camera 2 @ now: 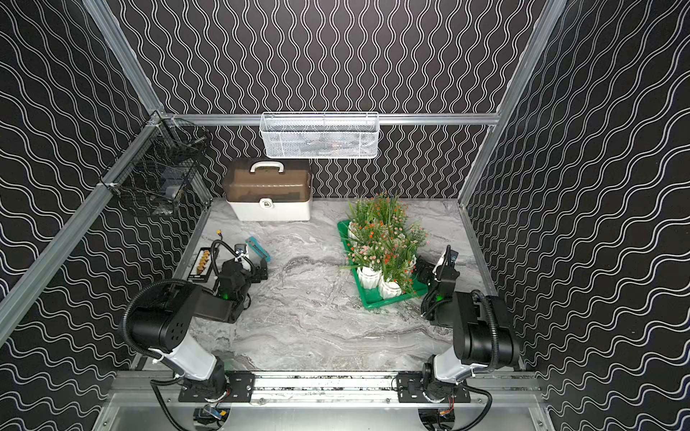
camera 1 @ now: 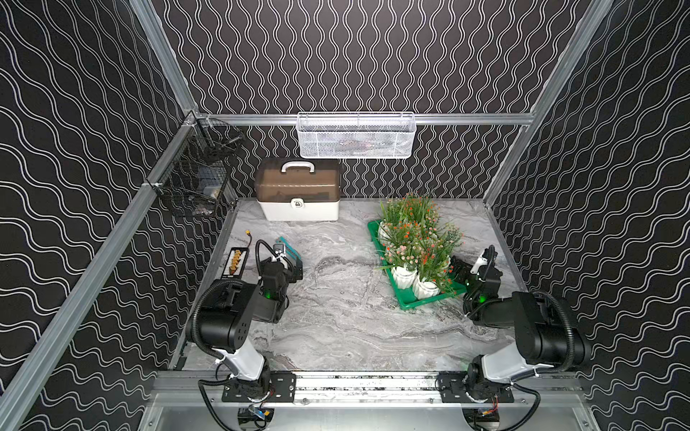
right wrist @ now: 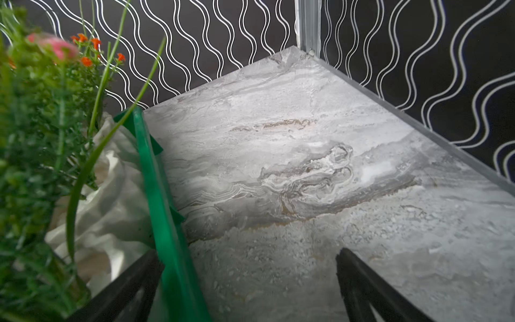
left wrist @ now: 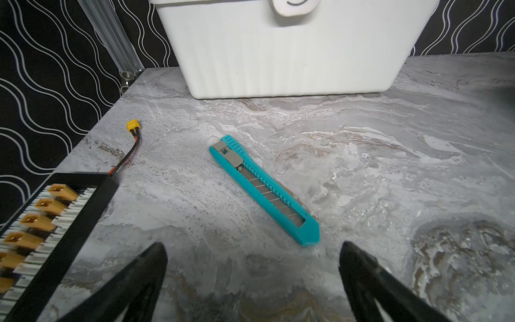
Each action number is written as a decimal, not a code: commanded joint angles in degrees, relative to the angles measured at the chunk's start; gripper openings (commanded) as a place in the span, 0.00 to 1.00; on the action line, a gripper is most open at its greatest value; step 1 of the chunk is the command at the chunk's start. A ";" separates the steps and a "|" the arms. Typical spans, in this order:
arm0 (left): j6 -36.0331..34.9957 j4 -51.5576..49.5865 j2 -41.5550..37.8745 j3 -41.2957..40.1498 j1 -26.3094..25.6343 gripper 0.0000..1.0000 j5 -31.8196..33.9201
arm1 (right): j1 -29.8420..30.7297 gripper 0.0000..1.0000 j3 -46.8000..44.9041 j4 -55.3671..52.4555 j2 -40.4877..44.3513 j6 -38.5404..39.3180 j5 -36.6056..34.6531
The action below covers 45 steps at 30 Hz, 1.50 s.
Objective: Put the potted gypsophila into the storage box
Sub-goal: Reset both arms
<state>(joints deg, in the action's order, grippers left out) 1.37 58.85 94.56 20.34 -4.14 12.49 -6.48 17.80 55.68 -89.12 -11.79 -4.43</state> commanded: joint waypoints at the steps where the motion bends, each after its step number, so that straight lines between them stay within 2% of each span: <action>1: -0.93 1.19 0.10 0.38 -0.07 0.99 0.65 | 0.80 1.00 0.89 3.37 -1.36 2.02 -2.32; 6: -0.93 1.22 0.09 0.38 -0.08 0.99 0.70 | 1.80 1.00 1.90 6.38 -5.95 3.04 -2.91; 15: -1.03 1.18 0.10 0.32 -0.08 0.99 0.61 | 3.32 1.00 3.60 2.71 -5.86 3.60 -5.94; 45: -0.92 1.18 0.11 0.32 -0.08 0.99 0.68 | 3.49 1.00 4.08 1.99 -5.89 4.06 -5.16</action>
<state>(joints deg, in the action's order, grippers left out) 1.37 58.85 94.56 20.34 -4.14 12.49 -3.38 21.54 57.98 -94.76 -8.19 -11.22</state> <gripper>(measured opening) 0.994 0.999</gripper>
